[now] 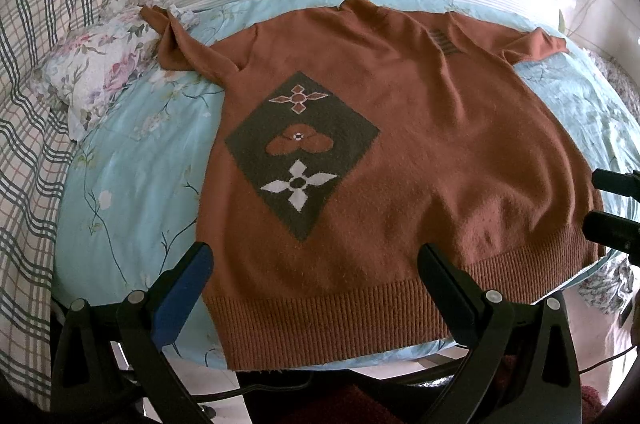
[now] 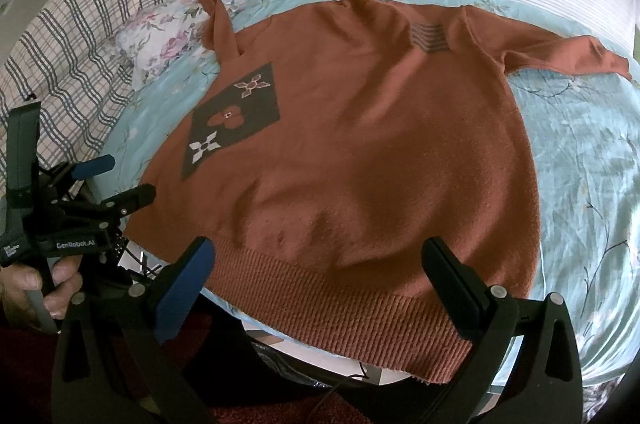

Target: Fold small clothes

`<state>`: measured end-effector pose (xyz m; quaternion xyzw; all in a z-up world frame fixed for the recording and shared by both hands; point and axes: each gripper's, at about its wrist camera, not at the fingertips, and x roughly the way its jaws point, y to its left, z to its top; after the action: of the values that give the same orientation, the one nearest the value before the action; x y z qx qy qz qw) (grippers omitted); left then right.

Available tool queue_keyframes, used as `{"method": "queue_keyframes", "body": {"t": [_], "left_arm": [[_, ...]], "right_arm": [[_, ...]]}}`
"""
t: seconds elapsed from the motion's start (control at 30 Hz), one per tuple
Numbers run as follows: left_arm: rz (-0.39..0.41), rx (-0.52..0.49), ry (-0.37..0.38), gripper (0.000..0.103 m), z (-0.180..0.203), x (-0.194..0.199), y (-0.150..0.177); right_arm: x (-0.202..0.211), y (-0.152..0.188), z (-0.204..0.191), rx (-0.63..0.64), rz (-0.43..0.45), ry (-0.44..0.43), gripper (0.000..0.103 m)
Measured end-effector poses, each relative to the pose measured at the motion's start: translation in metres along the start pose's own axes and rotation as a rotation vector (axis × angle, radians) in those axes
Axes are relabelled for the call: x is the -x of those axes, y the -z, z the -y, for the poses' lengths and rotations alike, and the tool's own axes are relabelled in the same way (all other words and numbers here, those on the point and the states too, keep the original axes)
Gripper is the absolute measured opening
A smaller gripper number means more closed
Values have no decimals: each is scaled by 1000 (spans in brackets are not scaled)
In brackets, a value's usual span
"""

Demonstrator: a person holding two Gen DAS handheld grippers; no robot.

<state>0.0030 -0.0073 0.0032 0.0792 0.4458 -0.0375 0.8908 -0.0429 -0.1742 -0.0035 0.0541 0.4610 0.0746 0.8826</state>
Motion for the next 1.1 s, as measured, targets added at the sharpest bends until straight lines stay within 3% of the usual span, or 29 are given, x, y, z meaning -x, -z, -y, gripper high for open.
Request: {"method": "queue_keyframes", "body": {"t": [0.83, 0.93, 1.1], "left_arm": [[-13, -3, 8, 102, -3, -10, 3], [-62, -7, 16, 102, -2, -14, 2], [-78, -19, 12, 102, 2, -20, 0]], "right_arm": [[-3, 0, 8, -61, 32, -63, 103], [-4, 0, 10, -38, 67, -46, 103], [-4, 1, 16, -38, 106, -47, 103]]}}
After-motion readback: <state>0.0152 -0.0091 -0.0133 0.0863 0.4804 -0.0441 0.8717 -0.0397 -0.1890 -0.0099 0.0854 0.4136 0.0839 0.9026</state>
